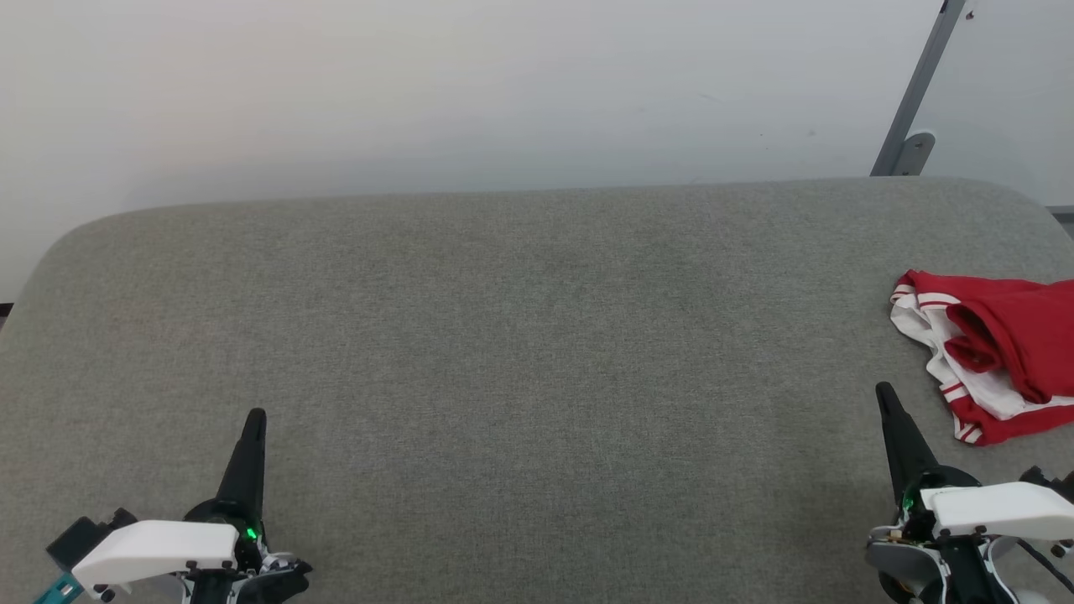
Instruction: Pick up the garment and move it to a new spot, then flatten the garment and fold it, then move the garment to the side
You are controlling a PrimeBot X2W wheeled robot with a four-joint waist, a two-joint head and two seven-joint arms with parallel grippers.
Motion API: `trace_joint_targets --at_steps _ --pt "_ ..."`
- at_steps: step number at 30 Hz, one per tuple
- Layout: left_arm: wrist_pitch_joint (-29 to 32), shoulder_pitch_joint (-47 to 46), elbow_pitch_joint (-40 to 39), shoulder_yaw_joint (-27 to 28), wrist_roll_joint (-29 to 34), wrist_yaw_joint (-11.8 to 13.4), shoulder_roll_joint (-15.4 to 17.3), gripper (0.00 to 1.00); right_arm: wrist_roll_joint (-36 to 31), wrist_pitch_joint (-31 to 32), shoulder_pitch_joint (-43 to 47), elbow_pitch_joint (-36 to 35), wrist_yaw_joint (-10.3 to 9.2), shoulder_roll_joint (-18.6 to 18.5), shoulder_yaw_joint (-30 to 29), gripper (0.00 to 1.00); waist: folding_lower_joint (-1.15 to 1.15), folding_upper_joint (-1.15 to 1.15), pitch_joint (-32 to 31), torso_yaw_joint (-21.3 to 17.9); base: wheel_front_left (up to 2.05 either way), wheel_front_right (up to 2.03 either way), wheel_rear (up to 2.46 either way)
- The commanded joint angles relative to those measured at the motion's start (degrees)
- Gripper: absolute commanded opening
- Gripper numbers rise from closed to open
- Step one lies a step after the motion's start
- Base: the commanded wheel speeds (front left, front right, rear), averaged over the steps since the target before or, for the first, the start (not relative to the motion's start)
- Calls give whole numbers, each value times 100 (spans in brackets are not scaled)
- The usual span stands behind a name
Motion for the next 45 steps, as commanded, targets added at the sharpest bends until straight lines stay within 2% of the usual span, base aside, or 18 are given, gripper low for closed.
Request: trace_joint_targets --at_steps 1,22,45 --pt "47 -146 -1 24 -153 -27 -6 0 118 53 -98 -36 0 13 -21 0 0 0 4 2 0 0 0" --pt "267 -342 90 35 -922 -32 -71 0 969 275 -207 -23 0 23 -37 0 0 0 78 35 0 0 0" --pt "266 -331 88 31 -904 -32 -64 0 943 266 -192 -23 0 22 -33 0 0 0 79 35 0 0 0"
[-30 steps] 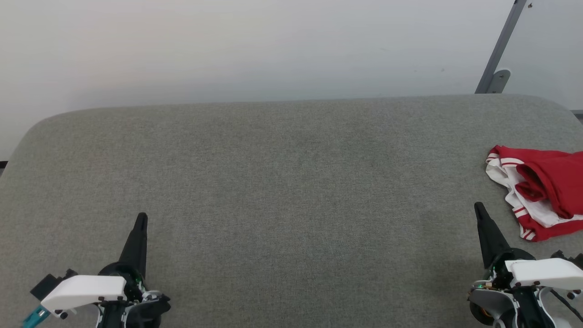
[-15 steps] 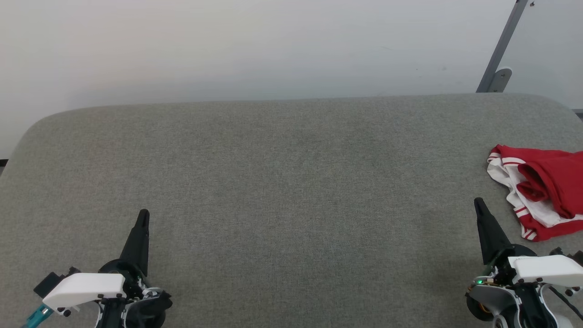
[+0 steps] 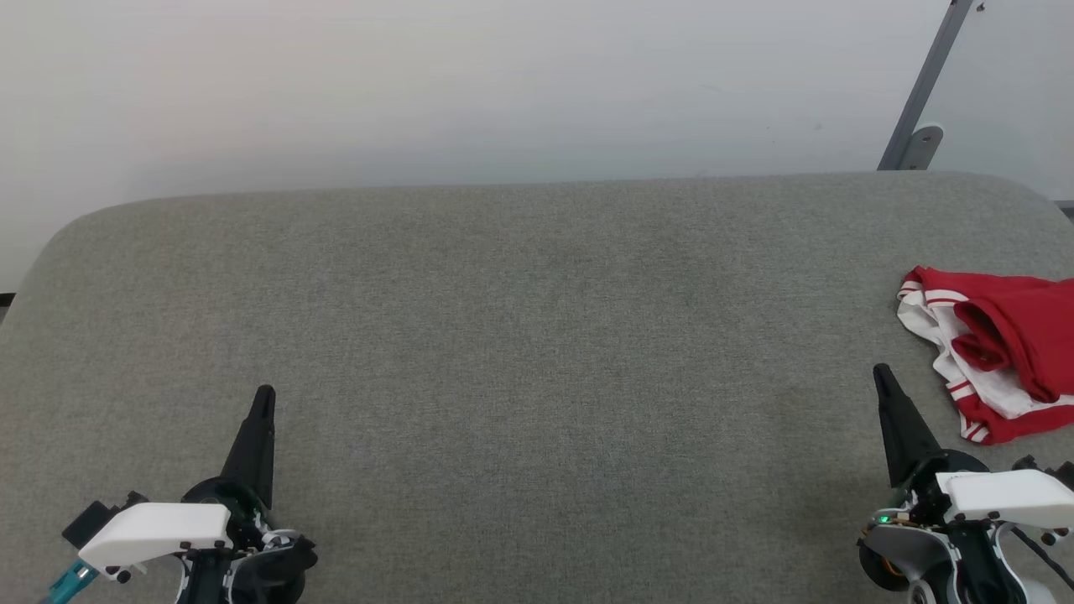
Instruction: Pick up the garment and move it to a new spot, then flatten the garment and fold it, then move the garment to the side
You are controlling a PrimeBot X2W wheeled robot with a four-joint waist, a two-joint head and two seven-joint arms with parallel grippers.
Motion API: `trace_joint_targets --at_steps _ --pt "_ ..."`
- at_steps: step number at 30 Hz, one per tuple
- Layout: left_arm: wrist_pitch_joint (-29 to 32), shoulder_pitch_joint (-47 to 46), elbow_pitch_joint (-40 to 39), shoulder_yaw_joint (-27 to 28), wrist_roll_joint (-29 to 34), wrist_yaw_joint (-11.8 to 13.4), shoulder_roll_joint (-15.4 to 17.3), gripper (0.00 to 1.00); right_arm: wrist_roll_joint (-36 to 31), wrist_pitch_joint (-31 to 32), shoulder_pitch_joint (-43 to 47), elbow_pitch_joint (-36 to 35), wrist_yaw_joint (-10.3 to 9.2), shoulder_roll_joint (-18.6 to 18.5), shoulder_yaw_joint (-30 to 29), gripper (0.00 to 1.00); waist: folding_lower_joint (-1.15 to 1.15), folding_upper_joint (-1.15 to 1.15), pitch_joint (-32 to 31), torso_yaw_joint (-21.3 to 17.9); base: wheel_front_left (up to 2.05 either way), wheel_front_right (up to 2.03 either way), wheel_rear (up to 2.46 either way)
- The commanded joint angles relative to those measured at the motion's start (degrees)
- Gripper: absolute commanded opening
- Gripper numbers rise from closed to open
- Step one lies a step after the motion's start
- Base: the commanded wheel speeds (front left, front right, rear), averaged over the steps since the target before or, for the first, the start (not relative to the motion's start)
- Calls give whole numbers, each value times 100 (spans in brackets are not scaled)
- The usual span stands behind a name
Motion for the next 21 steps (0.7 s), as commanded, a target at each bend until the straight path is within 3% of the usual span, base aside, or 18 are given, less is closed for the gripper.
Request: trace_joint_targets --at_steps 1,21 --pt "21 -71 0 16 -12 -32 6 0 22 9 -25 -17 0 6 -6 0 0 0 0 0 0 0 0" --pt "19 -71 -1 14 -14 -33 7 0 22 8 -25 -17 0 6 -5 0 0 0 0 0 0 0 0"
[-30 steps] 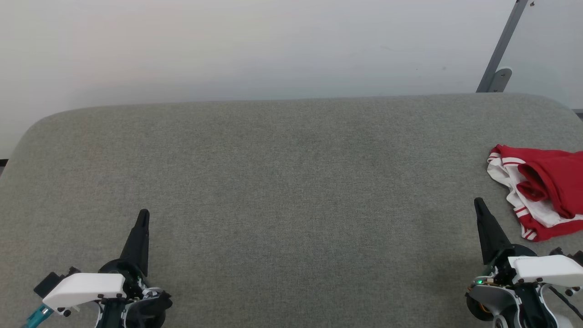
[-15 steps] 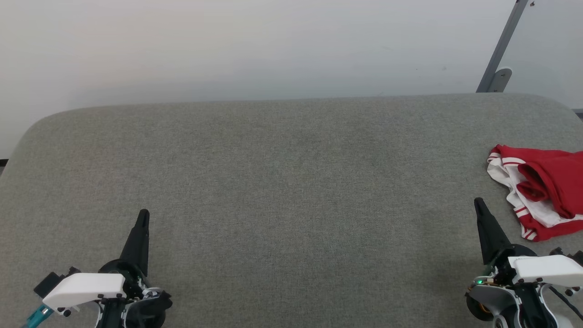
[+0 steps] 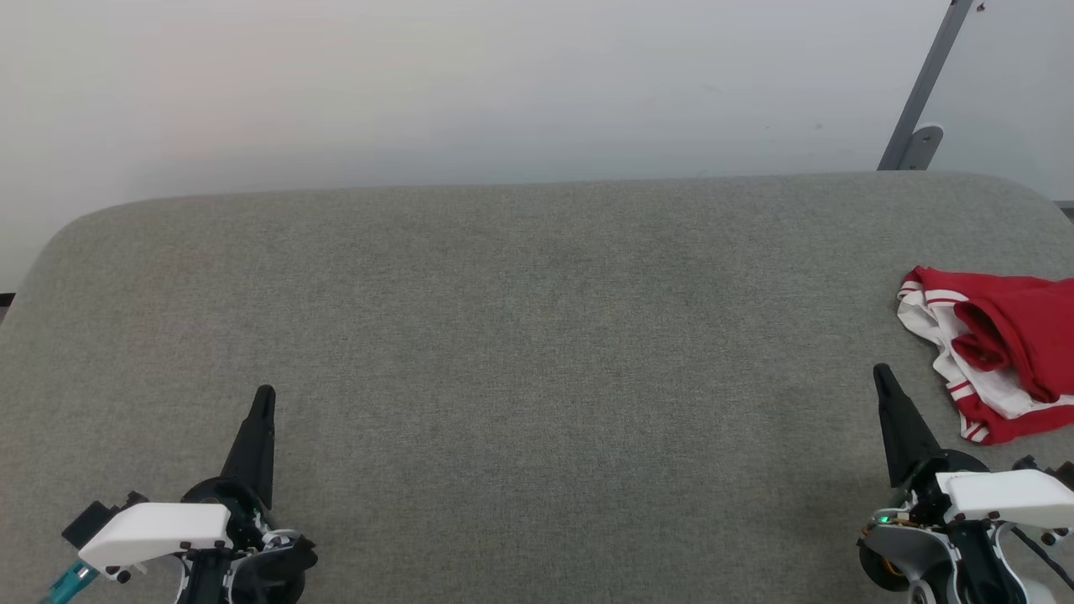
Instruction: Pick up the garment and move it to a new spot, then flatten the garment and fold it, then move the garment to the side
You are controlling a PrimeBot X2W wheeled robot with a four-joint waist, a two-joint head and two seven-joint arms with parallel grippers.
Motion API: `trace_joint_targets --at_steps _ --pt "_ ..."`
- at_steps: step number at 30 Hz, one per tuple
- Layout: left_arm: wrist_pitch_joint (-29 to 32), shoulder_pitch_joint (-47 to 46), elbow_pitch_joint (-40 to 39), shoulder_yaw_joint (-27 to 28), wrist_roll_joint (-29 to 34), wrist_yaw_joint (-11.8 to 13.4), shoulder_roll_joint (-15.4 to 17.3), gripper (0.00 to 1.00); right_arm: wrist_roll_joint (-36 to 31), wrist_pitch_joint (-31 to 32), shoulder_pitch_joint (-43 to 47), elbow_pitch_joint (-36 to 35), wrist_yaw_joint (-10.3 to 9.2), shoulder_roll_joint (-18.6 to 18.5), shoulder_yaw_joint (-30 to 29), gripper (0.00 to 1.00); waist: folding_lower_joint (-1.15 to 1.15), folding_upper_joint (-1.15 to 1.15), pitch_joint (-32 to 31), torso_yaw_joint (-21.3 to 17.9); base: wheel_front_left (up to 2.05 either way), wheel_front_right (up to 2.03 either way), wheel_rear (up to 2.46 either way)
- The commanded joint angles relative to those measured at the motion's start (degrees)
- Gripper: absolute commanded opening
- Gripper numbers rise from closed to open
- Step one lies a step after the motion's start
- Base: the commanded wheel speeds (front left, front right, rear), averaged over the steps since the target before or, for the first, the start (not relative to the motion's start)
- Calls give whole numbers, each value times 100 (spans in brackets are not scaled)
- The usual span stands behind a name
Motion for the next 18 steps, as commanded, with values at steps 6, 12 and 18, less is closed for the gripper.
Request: trace_joint_targets --at_steps 6,12,18 --pt "19 -71 -1 13 -14 -33 8 0 23 8 -25 -17 0 7 -5 0 0 0 0 0 0 0 0" --pt "18 -71 -1 13 -15 -33 8 0 23 8 -25 -17 0 7 -6 0 0 0 0 0 0 0 0" --pt "18 -71 -1 13 -15 -33 8 0 23 8 -25 -17 0 7 -5 0 0 0 0 0 0 0 0"
